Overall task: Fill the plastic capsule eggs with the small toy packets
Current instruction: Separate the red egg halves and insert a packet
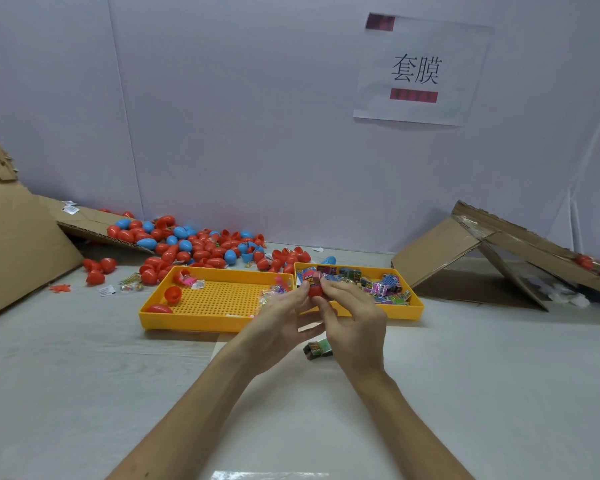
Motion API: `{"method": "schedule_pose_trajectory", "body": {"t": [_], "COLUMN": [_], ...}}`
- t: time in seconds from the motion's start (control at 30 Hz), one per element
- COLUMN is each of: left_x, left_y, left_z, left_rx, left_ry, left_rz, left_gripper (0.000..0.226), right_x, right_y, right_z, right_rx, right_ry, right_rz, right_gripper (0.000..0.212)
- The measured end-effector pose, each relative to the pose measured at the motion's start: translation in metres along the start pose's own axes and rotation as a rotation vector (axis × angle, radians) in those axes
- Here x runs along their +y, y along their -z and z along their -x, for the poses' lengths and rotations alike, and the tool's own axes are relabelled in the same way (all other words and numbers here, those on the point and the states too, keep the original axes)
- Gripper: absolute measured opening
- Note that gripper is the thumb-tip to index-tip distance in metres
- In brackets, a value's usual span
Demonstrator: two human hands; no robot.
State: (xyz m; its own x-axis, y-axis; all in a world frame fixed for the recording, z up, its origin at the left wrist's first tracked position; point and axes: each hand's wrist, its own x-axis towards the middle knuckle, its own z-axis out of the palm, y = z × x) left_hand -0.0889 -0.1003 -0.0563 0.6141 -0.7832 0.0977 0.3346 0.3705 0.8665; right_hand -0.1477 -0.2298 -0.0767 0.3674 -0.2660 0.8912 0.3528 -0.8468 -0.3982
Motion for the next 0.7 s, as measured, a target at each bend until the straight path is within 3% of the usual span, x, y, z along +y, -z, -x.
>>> {"method": "schedule_pose_trajectory", "body": {"t": [0.33, 0.43, 0.53, 0.7], "left_x": [0.000, -0.002, -0.005, -0.005], "left_y": [0.003, 0.000, 0.000, 0.003], "left_z": [-0.002, -0.003, -0.004, -0.005], "left_rx": [0.008, 0.156, 0.252, 0.276], "left_ry": [-0.043, -0.159, -0.272, -0.339], "left_rz": [-0.032, -0.217, -0.334, -0.380], "left_gripper": [0.032, 0.034, 0.038, 0.035], "right_x": [-0.002, 0.003, 0.007, 0.008], "right_y": [0.001, 0.004, 0.007, 0.007], "right_z": [-0.003, -0.007, -0.013, -0.015], "right_rx": [-0.039, -0.075, -0.177, -0.243], "right_ry": [-0.115, -0.360, -0.629, -0.757], "right_rz": [-0.164, -0.387, -0.696, -0.851], "right_gripper": [0.033, 0.020, 0.027, 0.037]}}
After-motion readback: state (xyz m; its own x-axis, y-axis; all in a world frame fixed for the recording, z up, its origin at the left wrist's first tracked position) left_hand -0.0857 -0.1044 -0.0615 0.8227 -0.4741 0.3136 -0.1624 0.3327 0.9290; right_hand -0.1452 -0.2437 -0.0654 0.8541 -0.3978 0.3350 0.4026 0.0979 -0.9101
